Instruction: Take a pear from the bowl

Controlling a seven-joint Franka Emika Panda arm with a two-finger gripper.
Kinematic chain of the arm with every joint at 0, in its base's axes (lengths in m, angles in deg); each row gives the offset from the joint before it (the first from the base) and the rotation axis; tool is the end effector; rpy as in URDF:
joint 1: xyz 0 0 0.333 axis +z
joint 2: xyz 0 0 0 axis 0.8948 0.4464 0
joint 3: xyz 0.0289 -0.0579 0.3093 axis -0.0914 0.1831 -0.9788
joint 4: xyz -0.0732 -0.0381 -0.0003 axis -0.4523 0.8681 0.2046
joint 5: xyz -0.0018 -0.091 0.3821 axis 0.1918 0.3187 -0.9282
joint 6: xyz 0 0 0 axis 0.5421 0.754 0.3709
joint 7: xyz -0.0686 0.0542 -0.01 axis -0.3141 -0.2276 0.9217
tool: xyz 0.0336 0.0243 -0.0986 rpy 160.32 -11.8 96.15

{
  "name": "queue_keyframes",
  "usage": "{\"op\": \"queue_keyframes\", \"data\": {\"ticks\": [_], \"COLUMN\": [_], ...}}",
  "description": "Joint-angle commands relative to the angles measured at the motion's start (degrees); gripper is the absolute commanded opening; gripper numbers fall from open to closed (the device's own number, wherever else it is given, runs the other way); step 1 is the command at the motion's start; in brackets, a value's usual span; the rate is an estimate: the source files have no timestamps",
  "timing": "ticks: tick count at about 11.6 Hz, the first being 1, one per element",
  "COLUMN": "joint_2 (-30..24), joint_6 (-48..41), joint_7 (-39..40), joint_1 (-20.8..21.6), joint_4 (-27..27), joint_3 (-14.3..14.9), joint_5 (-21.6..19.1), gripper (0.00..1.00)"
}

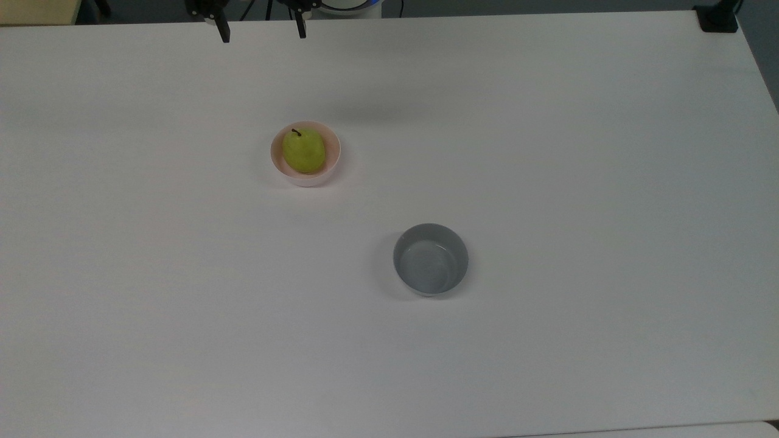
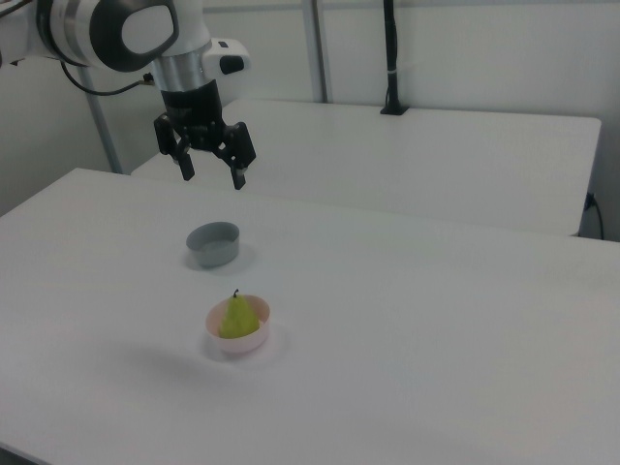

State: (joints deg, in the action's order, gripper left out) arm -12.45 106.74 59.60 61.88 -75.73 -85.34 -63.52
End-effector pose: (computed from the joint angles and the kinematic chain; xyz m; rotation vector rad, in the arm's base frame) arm 0.5615 -0.0478 0.6100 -3.1023 -0.1416 -0.1330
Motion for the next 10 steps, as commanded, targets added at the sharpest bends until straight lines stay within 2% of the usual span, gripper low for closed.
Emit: {"op": "queue_keyframes", "data": {"ticks": [1,5,10], "joint_2": [-0.7,-0.9,-0.8], "joint_6": [1.1,0.5,3.1], "joint_7": [10.1,14.1,13.3], "joint_1": [-1.8,-1.9,-1.8], "joint_4": [-2.1,-3.1,-9.8], "joint_3": [-1.0,-2.6,-2.6], "joint_5": [-0.5,2.6,3.9], "gripper": [1.00,1.00,1.00]}}
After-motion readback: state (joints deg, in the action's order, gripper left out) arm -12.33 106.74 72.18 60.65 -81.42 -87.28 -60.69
